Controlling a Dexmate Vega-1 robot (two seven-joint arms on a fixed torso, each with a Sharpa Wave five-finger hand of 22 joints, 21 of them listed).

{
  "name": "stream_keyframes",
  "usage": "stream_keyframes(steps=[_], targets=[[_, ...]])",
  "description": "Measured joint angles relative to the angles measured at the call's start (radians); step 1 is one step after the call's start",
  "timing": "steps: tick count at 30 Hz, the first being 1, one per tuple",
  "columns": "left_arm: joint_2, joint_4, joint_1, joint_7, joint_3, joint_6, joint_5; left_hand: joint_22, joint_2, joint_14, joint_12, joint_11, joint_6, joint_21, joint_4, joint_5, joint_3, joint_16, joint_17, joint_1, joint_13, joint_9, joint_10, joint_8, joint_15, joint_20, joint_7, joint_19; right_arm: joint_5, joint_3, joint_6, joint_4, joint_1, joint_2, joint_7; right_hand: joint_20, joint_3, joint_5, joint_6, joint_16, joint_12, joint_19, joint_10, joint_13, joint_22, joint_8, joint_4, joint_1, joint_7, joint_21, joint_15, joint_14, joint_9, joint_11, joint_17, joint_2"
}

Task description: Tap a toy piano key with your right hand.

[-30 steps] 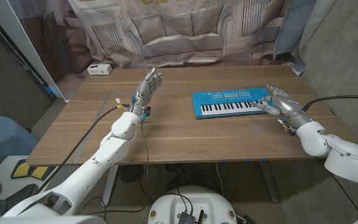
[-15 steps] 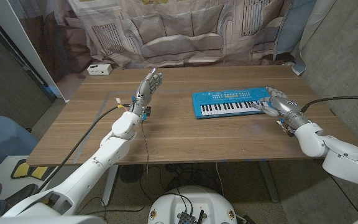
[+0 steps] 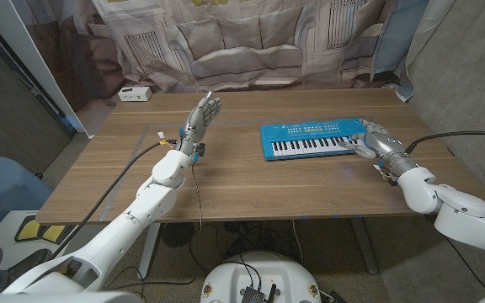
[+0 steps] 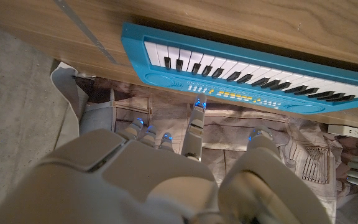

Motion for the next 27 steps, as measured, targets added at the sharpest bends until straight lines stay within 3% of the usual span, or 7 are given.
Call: stream_keyframes(steps=[27], targets=[[0.01, -0.019, -0.005, 0.004, 0.002, 0.02, 0.01, 0.0, 0.0, 0.0, 0.0, 0.005, 0.004, 0.0, 0.0, 0.0, 0.0, 0.0, 0.0, 0.0, 0.0, 0.0, 0.005, 0.0, 0.0, 0.0, 0.004, 0.007, -0.033, -0.074, -0.02, 0.035, 0.057, 0.002, 0.002, 0.0, 0.004, 0.0, 0.005, 0.0, 0.0, 0.0, 0.004, 0.0, 0.0, 0.0, -0.004, 0.0, -0.005, 0.0, 0.0, 0.0, 0.0, -0.004, 0.0, 0.0]])
